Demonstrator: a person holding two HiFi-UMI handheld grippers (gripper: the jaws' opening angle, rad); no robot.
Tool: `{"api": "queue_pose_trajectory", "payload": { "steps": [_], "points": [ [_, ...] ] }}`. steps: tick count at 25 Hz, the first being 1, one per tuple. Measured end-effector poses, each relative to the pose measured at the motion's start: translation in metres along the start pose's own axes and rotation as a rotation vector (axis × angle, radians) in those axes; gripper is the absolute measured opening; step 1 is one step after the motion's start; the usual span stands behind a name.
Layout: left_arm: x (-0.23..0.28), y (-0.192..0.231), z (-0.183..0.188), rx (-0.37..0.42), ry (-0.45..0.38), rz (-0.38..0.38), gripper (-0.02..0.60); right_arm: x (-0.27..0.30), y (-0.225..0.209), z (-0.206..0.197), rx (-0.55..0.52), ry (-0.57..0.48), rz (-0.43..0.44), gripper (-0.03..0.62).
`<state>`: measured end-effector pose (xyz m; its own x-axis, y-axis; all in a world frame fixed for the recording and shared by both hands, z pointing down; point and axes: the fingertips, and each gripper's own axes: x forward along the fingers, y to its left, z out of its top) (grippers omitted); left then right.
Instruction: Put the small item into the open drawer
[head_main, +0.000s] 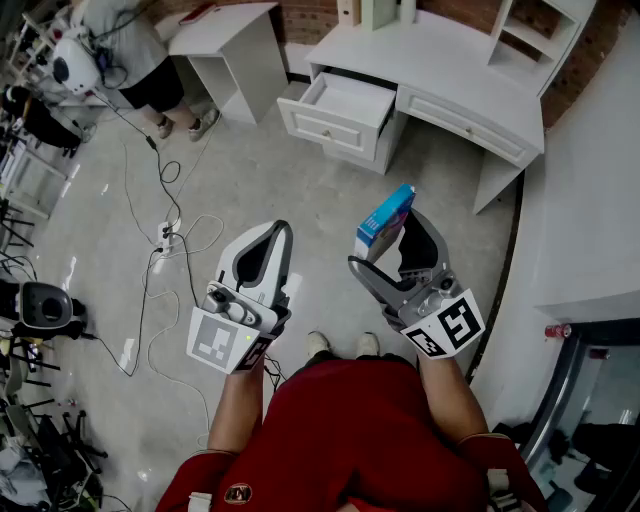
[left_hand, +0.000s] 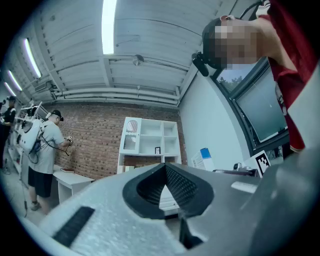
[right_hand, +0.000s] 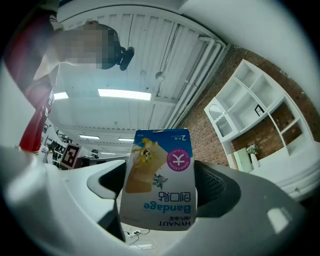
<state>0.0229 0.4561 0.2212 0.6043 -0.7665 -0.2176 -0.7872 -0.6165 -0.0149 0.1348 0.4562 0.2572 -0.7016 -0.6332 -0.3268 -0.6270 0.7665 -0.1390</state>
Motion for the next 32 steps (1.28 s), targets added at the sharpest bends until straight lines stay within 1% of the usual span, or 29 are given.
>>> {"api": "queue_pose_trajectory", "payload": {
  "steps": [7, 12, 14, 18, 23, 27, 32],
  "points": [
    [-0.001, 0.007, -0.009, -0.013, -0.008, -0.001, 0.008, 0.001, 0.000, -0.006, 0.016, -0.009, -0.002, 0.436],
    [-0.009, 0.021, -0.013, -0.024, -0.022, 0.012, 0.008, 0.007, 0.001, -0.011, 0.007, -0.002, -0.009, 0.436],
    [-0.019, 0.041, -0.011, -0.033, -0.028, 0.021, 0.008, 0.024, 0.008, -0.018, 0.013, 0.007, -0.011, 0.436],
    [-0.051, 0.103, -0.004, -0.041, -0.041, 0.038, 0.008, 0.076, 0.029, -0.037, 0.027, 0.025, -0.020, 0.436],
    [-0.063, 0.148, -0.003, -0.050, -0.057, 0.055, 0.008, 0.110, 0.028, -0.045, 0.014, 0.038, -0.042, 0.436],
    [-0.059, 0.175, -0.008, -0.056, -0.064, 0.066, 0.008, 0.131, 0.014, -0.049, 0.002, 0.037, -0.055, 0.436],
    [-0.022, 0.200, -0.027, -0.042, -0.037, 0.059, 0.008, 0.154, -0.033, -0.058, 0.010, 0.016, -0.072, 0.436]
  ]
}}
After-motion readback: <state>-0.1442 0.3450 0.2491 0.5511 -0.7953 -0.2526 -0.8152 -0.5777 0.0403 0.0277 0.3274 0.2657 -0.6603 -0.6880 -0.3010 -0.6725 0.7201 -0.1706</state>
